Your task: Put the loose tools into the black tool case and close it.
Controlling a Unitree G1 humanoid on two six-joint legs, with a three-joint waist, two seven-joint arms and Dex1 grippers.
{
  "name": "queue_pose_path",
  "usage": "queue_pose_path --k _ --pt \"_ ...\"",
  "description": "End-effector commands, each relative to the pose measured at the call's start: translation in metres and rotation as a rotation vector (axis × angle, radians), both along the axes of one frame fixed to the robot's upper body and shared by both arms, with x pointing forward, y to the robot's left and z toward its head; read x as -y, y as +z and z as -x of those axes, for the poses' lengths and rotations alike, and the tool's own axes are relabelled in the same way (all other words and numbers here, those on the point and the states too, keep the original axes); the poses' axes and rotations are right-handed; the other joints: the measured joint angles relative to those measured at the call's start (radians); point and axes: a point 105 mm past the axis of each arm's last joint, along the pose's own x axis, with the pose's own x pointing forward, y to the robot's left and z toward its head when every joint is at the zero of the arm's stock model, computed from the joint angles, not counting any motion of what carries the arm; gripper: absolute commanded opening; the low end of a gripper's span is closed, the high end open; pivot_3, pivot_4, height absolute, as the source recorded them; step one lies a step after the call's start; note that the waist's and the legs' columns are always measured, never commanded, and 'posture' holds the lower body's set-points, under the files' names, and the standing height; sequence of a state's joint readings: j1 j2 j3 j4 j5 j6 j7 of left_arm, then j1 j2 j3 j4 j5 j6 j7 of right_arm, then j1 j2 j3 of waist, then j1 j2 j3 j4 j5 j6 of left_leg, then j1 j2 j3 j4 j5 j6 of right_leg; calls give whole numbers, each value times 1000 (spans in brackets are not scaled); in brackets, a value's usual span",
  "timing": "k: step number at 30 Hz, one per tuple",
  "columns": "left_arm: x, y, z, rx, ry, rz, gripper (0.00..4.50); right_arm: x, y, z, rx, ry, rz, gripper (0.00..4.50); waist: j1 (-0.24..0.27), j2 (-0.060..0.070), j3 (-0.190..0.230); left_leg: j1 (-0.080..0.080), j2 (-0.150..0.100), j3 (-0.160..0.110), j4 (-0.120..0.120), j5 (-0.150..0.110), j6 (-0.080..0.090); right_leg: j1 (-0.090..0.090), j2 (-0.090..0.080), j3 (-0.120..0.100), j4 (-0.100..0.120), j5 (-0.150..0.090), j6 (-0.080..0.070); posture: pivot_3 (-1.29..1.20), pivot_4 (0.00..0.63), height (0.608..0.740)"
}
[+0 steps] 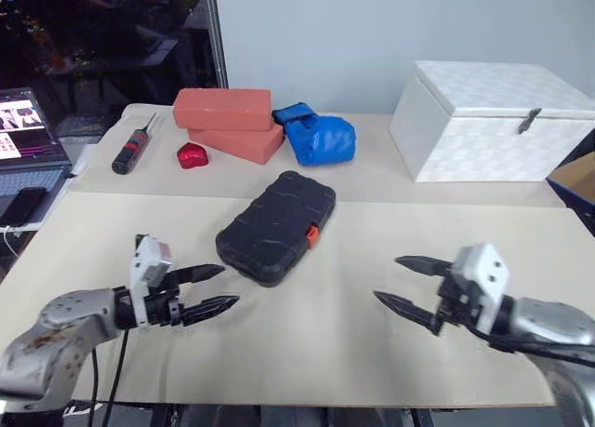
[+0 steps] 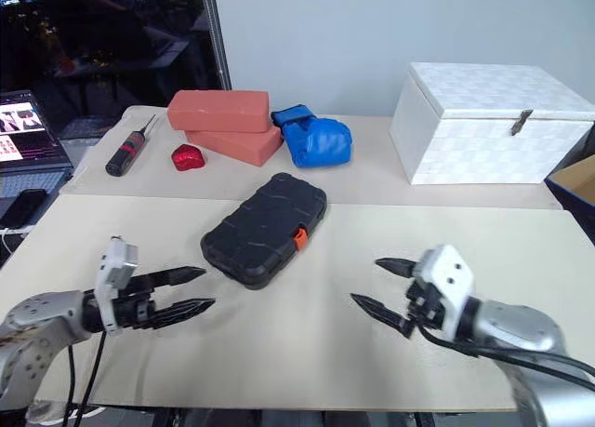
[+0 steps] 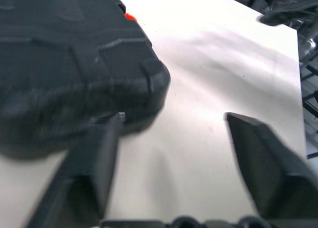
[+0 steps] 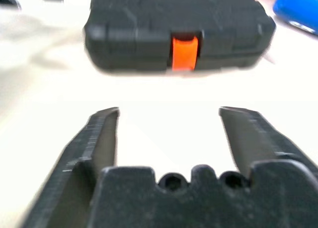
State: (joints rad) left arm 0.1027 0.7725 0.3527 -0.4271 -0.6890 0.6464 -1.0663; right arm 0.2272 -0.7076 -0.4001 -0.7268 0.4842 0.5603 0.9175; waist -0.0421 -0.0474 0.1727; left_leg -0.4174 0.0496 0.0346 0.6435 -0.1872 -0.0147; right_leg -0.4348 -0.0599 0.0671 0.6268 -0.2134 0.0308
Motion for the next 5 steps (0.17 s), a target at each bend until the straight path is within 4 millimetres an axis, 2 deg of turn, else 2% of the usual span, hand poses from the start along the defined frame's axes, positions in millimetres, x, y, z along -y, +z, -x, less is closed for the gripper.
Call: queue_pose_path --k 1,5 --pt "-10 3 6 70 32 -98 4467 19 18 11 111 -13 60 4477 -1 0 0 3 0 0 0 0 0 0 0 0 -1 0 0 0 150 740" --pt "-11 4 8 53 24 -57 4467 29 16 13 130 -28 77 4477 -4 1 0 4 1 -2 0 -1 -2 3 0 -1 -11 0 0 0 150 740"
